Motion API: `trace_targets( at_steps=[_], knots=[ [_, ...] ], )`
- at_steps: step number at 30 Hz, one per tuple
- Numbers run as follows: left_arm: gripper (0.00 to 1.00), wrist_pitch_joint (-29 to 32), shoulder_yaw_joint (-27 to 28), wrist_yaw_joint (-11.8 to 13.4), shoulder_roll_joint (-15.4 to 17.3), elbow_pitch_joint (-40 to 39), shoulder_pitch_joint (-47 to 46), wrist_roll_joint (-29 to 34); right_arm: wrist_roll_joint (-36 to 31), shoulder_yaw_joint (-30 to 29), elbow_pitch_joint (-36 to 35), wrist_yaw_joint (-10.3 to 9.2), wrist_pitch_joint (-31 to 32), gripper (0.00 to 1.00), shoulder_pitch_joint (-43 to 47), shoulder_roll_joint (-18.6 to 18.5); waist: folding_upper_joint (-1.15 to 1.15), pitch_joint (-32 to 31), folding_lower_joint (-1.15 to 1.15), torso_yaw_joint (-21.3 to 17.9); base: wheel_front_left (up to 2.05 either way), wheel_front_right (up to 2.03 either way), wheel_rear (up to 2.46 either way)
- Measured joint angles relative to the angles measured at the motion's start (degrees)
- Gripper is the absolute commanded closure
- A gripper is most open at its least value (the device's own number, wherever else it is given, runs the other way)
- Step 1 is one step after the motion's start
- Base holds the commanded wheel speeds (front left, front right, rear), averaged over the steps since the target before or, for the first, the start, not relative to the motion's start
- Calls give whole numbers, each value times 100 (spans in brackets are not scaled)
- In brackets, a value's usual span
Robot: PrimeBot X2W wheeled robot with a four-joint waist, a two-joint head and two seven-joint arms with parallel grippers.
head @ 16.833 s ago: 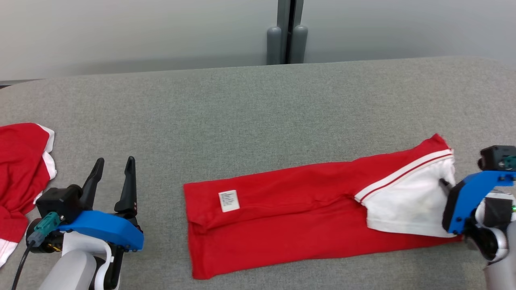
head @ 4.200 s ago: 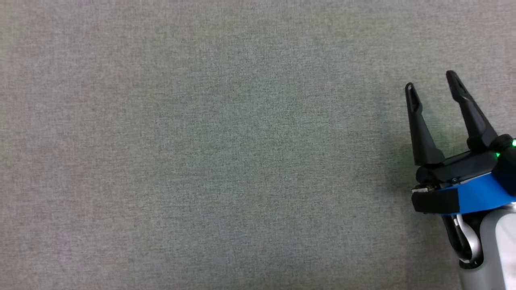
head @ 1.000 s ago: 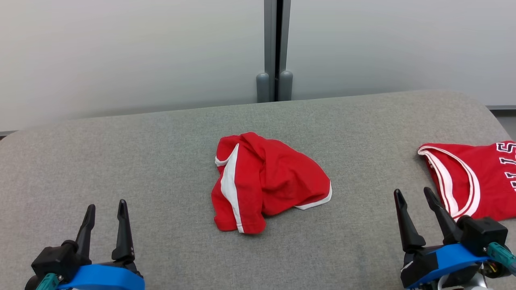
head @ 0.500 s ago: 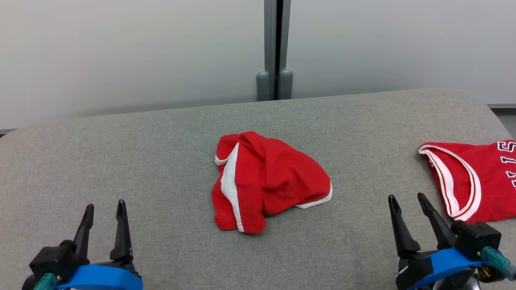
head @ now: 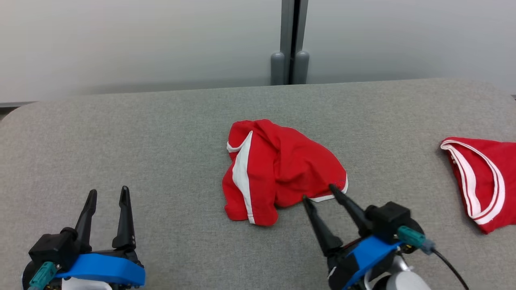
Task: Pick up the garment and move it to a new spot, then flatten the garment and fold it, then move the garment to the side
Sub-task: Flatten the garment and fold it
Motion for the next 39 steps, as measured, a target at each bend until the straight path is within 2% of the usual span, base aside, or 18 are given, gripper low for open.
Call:
trace_targets(
  at_steps=[1, 2, 8, 11, 12, 16, 17, 18, 19, 23, 27, 39],
  knots=[
    [0, 37, -75, -1, -8, -24, -81, 15, 243, 646, 520, 0, 176, 0, -333, 16, 0, 124, 0, 141, 0, 0, 0],
    [0, 52, -94, -10, -11, -26, -131, 26, 294, 730, 695, 0, 214, 0, -416, 19, 0, 151, 0, 186, 0, 0, 0],
    [0, 100, -240, -83, -53, -12, -384, 77, 587, 1112, 1784, 0, 254, 0, -1050, 20, 0, 340, 0, 529, 0, 0, 0],
    [0, 116, -281, -125, -66, 14, -461, 83, 612, 1112, 2090, 0, 219, 0, -1213, 21, 0, 402, 0, 623, 0, 0, 0],
    [0, 118, -323, -155, -80, 67, -554, 100, 561, 1007, 2541, 0, 200, 0, -1422, 15, 0, 499, 0, 737, 0, 0, 0],
    [0, 91, -338, -177, -105, 123, -626, 120, 720, 1170, 2860, 0, 122, 0, -1697, 15, 0, 615, 0, 816, 0, 0, 0],
    [0, 80, -342, -179, -115, 144, -642, 120, 765, 1227, 2947, 0, 125, 43, -1759, 21, 0, 634, 0, 824, 0, 0, 0],
    [0, 73, -343, -186, -127, 158, -659, 119, 833, 1290, 3014, 0, 127, 74, -1809, 18, 0, 647, 0, 828, 0, 0, 0],
    [0, 67, -350, -196, -141, 177, -674, 119, 904, 1347, 3049, 0, 82, 100, -1855, 16, 0, 653, 0, 828, 0, 0, 0],
    [0, 23, -341, -210, -162, 254, -679, 115, 1143, 1467, 3087, 0, -42, 100, -1996, 18, 0, 641, 0, 785, 0, 0, 0],
    [0, -14, -320, -229, -168, 330, -677, 91, 1370, 1602, 2827, 0, -101, 100, -2039, 16, 0, 535, 0, 712, 0, 0, 0],
    [0, -86, -271, -259, -179, 439, -483, 55, 1656, 1915, 1012, 0, 415, 100, -3044, 18, 0, 16, -1, 353, 0, 0, 0]
  ],
)
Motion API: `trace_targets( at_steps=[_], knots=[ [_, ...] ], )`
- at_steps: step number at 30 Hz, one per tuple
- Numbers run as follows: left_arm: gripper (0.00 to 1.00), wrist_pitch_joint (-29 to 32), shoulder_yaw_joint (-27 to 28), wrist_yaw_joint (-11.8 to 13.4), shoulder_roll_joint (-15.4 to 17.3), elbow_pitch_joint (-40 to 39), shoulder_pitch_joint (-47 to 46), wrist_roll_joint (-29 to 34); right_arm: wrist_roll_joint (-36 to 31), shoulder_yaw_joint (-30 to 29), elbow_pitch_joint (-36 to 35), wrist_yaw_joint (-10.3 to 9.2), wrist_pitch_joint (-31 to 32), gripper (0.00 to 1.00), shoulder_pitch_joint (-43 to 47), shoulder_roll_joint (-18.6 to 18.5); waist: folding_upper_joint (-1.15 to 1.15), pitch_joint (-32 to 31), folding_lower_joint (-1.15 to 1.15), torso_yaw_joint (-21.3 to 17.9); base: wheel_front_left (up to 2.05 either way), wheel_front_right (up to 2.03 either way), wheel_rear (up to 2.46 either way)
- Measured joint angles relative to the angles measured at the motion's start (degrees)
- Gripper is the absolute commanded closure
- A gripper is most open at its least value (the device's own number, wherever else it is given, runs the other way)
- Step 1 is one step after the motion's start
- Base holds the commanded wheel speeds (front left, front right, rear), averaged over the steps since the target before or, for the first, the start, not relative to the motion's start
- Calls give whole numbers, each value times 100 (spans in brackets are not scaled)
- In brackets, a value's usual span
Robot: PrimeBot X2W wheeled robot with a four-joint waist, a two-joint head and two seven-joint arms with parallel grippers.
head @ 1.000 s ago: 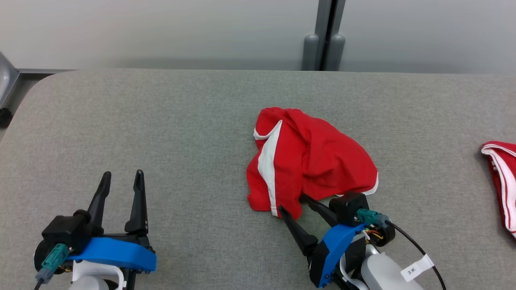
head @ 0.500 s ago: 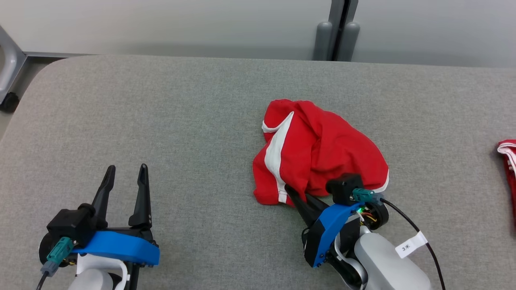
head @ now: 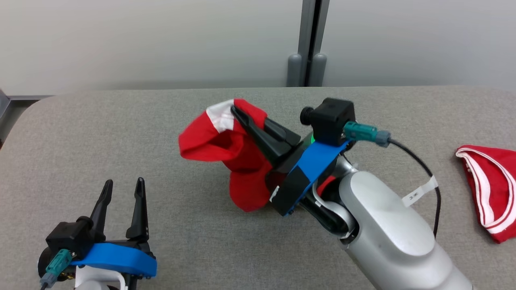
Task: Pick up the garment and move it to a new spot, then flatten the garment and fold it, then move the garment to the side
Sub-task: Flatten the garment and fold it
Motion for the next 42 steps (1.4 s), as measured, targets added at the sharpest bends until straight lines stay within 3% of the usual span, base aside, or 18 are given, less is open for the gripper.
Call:
trace_targets(
  at_steps=[5, 11, 17, 23, 24, 25, 31, 34, 38, 42],
  knots=[
    [0, -5, 29, 22, 35, -57, 121, -8, 286, -24, -642, 0, 97, 100, -597, 1, 0, -102, 0, -150, 0, 0, 0],
    [0, -22, 11, 31, 71, -134, 169, -2, 155, -766, -839, 0, 94, 100, -866, -76, 0, -116, 0, -202, 0, 0, 0],
    [0, -15, -52, 14, 35, -157, 132, 3, 12, -1593, -363, 0, 204, 100, -121, -247, 0, 43, 0, -182, 0, 0, 0],
    [0, -9, -93, -47, -3, -153, -109, 29, -175, -2464, 714, 0, -34, 100, 162, -319, 0, 369, 1, -135, 0, 0, 0],
    [0, -8, -105, -54, -10, -146, -149, 29, -214, -2592, 901, 0, -124, 82, 152, -323, 0, 424, 1, -117, 0, 0, 0],
    [0, -9, -124, -67, -19, -133, -199, 33, -252, -2716, 1103, 0, -188, 0, 141, -334, 0, 475, 1, -93, 0, 0, 0],
    [0, -19, -177, -120, -68, -2, -347, 68, -458, -3016, 1853, 0, -293, 0, 5, -408, 0, 654, 1, 47, 0, 0, 0],
    [0, -26, -169, -122, -81, 75, -347, 69, -589, -2951, 2041, 0, 80, 0, 40, -424, 0, 594, 1, 46, 0, 0, 0],
    [0, -43, -132, -121, -90, 136, -298, 59, -748, -2669, 1705, 0, 388, 0, 260, -413, 0, 424, 1, 16, 0, 0, 0],
    [0, -49, -79, -119, -105, 146, -183, 38, -989, -2020, 816, 0, 691, 0, 816, -375, 0, 237, 1, -35, 0, 0, 0]
  ],
)
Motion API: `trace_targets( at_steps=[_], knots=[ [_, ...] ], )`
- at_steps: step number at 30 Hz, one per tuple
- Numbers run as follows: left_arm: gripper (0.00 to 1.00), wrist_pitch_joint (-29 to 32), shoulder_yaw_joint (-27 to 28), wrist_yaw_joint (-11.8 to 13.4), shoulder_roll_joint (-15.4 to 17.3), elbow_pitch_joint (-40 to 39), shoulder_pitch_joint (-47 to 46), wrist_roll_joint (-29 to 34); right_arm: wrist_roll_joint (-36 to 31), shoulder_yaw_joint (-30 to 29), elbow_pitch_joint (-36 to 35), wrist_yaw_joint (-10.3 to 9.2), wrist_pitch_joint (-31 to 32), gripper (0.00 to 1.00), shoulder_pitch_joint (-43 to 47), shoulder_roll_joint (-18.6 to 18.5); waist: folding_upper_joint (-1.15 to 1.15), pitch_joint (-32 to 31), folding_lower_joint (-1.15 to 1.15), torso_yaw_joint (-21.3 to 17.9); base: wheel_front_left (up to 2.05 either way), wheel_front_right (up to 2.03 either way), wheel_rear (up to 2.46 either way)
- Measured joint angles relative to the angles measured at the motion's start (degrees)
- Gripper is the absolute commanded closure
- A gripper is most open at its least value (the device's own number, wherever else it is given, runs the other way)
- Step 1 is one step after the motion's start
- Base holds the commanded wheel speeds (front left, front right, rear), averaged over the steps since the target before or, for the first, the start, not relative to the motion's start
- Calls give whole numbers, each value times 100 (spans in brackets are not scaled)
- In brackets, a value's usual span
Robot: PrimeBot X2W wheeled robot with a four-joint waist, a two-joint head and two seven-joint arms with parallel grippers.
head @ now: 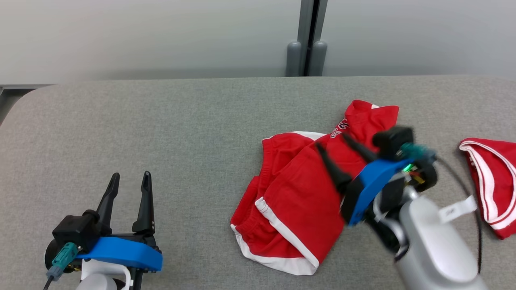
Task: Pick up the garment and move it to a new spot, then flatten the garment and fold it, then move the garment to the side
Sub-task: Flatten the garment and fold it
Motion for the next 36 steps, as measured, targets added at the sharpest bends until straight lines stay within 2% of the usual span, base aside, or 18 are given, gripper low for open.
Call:
trace_targets(
  at_steps=[5, 10, 13, 20, 28, 29, 31, 36],
  knots=[
    [0, -3, 45, 24, -8, -44, 104, -7, -325, 797, -1101, 0, 383, 0, 785, 64, 0, -108, 0, -97, 0, 0, 0],
    [0, -4, 57, 47, -21, -99, 118, -2, -617, 1159, -1321, 0, 608, 0, 1164, 152, 0, -47, 0, -86, 0, 0, 0],
    [0, -5, 56, 42, -25, -107, 112, 7, -887, 1290, -1185, 0, 533, 0, 1165, 208, 0, 29, 0, -38, 0, 0, 0],
    [0, -11, 37, -1, -49, -108, -7, 40, -1199, 1377, -349, 0, 185, 0, 814, 318, 0, 246, 0, 140, 0, 0, 0],
    [0, -11, 24, -33, -76, -55, -93, 49, -965, 1662, 404, 0, -216, 0, 336, 364, 0, 417, 0, 292, 0, 0, 0],
    [0, -12, 21, -33, -78, -46, -107, 55, -925, 1708, 485, 0, -249, 19, 303, 368, 0, 425, 0, 299, 0, 0, 0],
    [0, -12, 16, -34, -82, -32, -129, 65, -859, 1786, 656, 0, -272, 100, 224, 368, 0, 430, 0, 304, 0, 0, 0],
    [0, -12, 16, -47, -87, -2, -135, 65, -699, 1848, 956, 0, -400, 100, 85, 370, 0, 387, 0, 286, 0, 0, 0]
  ],
)
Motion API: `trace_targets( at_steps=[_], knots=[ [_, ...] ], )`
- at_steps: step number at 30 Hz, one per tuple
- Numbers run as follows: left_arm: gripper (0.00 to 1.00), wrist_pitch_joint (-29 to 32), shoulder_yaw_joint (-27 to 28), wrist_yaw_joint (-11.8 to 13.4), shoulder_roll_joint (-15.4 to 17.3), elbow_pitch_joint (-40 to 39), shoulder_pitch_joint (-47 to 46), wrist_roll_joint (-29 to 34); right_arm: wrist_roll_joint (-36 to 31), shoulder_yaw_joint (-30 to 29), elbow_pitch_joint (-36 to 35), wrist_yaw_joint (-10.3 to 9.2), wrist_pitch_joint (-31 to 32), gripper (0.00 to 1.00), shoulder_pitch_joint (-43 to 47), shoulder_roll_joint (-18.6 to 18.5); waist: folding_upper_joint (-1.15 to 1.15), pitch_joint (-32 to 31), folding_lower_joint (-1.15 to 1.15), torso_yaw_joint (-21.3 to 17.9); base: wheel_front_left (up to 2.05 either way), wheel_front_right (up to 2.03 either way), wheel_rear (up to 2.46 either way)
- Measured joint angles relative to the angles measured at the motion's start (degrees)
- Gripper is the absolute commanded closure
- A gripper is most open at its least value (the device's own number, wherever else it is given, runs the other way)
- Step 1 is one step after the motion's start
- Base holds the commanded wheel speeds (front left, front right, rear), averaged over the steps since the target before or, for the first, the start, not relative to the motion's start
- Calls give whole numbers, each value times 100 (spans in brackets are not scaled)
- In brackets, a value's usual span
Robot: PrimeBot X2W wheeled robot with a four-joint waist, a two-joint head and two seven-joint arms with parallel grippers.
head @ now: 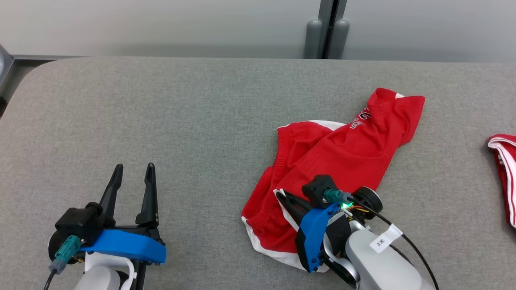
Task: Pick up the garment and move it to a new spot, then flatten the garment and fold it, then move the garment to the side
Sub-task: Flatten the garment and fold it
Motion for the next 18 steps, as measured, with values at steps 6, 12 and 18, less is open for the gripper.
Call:
trace_targets(
  at_steps=[6, 12, 18],
  knots=[
    [0, -1, -10, 1, -9, 23, 38, 0, 169, -424, -56, 0, -152, 100, 138, 8, 0, -162, 0, -73, 0, 0, 0],
    [0, -7, 36, 54, 27, -14, 231, -19, -134, -1840, -924, 0, -157, 100, 1140, 10, 0, -332, 0, -253, 0, 0, 0],
    [0, -8, 94, 105, 71, -98, 348, -37, -356, -3152, -2171, 0, 45, 100, 2219, 3, 0, -419, 0, -529, 0, 0, 0]
  ],
)
